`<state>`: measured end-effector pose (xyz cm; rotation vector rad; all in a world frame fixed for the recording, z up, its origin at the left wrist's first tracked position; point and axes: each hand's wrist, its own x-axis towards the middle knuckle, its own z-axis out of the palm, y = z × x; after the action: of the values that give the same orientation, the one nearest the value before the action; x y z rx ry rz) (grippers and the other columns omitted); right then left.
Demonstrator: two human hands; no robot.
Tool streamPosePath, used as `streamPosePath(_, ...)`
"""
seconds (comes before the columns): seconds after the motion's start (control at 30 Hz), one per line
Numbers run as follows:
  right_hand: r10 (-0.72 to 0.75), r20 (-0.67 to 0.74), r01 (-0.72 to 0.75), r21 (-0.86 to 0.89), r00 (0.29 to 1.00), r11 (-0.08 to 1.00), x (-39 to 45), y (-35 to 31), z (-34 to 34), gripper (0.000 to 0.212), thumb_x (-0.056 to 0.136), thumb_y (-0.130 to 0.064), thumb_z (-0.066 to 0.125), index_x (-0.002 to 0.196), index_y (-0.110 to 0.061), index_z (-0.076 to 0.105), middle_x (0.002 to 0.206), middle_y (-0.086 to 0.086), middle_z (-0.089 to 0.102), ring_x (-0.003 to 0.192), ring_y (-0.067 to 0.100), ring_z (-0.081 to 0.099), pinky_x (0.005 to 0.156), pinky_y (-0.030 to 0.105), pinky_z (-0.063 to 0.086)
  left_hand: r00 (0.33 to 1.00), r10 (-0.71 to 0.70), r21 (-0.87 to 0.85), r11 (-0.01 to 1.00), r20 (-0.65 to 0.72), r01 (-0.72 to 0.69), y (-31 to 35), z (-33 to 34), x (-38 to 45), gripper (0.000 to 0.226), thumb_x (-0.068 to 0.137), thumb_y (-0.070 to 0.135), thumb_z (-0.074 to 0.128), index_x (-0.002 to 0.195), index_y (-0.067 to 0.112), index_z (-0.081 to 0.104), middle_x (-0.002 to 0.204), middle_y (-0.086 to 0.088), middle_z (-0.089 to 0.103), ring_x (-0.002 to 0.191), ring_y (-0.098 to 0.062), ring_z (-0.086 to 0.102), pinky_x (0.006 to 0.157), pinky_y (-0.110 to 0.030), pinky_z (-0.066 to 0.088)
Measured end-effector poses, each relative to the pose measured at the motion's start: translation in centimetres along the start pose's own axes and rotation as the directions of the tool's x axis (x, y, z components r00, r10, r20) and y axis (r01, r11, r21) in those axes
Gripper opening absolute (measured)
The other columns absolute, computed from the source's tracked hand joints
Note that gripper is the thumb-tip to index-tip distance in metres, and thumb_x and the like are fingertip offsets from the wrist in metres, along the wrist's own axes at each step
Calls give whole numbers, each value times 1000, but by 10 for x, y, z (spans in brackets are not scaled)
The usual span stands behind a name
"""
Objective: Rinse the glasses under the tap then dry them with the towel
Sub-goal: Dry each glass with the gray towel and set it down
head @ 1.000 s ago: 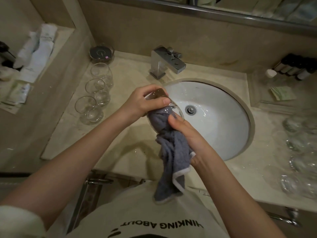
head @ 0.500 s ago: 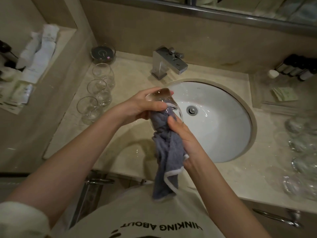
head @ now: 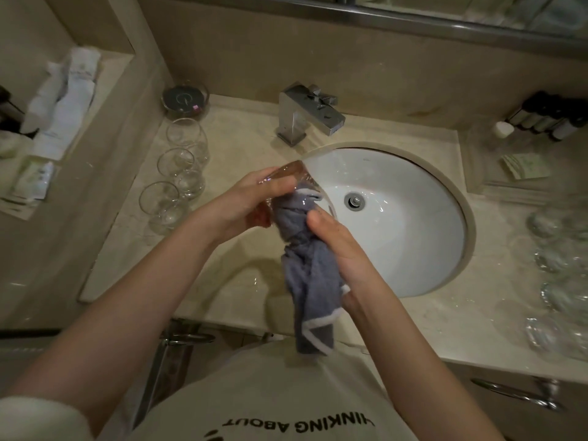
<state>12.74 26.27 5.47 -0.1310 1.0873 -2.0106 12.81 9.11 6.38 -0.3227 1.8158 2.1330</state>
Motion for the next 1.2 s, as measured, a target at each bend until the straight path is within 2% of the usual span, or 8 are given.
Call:
streamPosePath(0.13, -126, -61, 97, -348, 990, 932, 6, 8, 3, 22, 89, -8, 64, 110, -16, 67, 91, -8, 73, 87, 3, 65, 78, 16, 48, 964, -111, -3, 993, -243, 114, -8, 15, -1, 47, 56, 70, 74, 62, 24, 73, 67, -3, 56, 61, -18, 47, 56, -25, 36)
streamPosePath(0.4, 151, 1, -141, 359, 989, 922, 2, 17, 4, 100, 34, -38, 98, 121, -6, 59, 91, 10, 72, 73, 17, 71, 63, 27, 59, 995, 99, -365, 925, -28, -103, -26, 5, 4, 68, 33, 62, 91, 89, 25, 79, 97, -4, 75, 86, -15, 71, 75, -28, 57)
streamPosePath(0.53, -61, -156, 53, -52, 986, 997, 7, 18, 7, 28, 83, -12, 71, 109, -17, 66, 98, 5, 73, 89, 18, 69, 78, 25, 56, 983, -119, -29, 993, -139, 116, -16, 7, -1, 60, 60, 76, 68, 94, 27, 75, 100, -4, 74, 94, -15, 65, 86, -35, 49)
streamPosePath(0.63, -146, -131, 94, -338, 981, 936, 9, 19, 7, 29, 81, -15, 68, 109, -18, 67, 103, 3, 73, 100, 17, 67, 90, 30, 52, 969, -64, -84, 995, -239, 45, -16, 23, -3, 30, 78, 45, 75, 89, 17, 72, 84, -2, 74, 78, -14, 69, 75, -29, 54)
streamPosePath(0.77, 41, -44, -25, 321, 998, 947, 4, 19, 5, 85, 50, -30, 94, 123, -8, 59, 102, 11, 72, 85, 18, 71, 74, 29, 58, 991, 115, -291, 948, -62, -128, -25, 21, -1, 80, 44, 42, 92, 108, 2, 65, 93, -8, 71, 82, -15, 69, 76, -25, 55)
streamPosePath(0.87, 114, -34, -89, 421, 993, 903, 1, 19, 1, 116, 35, -32, 99, 135, -4, 48, 99, 14, 71, 79, 21, 71, 69, 30, 59, 991, 118, -222, 970, 62, -102, -21, 15, -1, 96, 38, 56, 92, 114, 7, 62, 101, -5, 71, 91, -14, 68, 84, -27, 54)
streamPosePath(1.1, -142, -103, 125, -156, 985, 980, 5, 8, 4, 26, 82, -13, 70, 107, -20, 68, 100, -1, 73, 97, 12, 67, 85, 24, 52, 984, 42, -107, 992, -174, -61, -5, 32, -2, 28, 75, 40, 79, 87, 17, 69, 73, 6, 69, 69, -9, 64, 63, -21, 52)
streamPosePath(1.2, -50, -48, 55, 106, 998, 993, 4, 8, 4, 39, 65, -24, 87, 102, -19, 74, 99, 4, 74, 87, 14, 70, 74, 25, 56, 982, 98, -244, 960, -161, -136, -10, 37, 0, 20, 75, 19, 78, 88, 9, 67, 73, 1, 71, 68, -10, 67, 64, -21, 53)
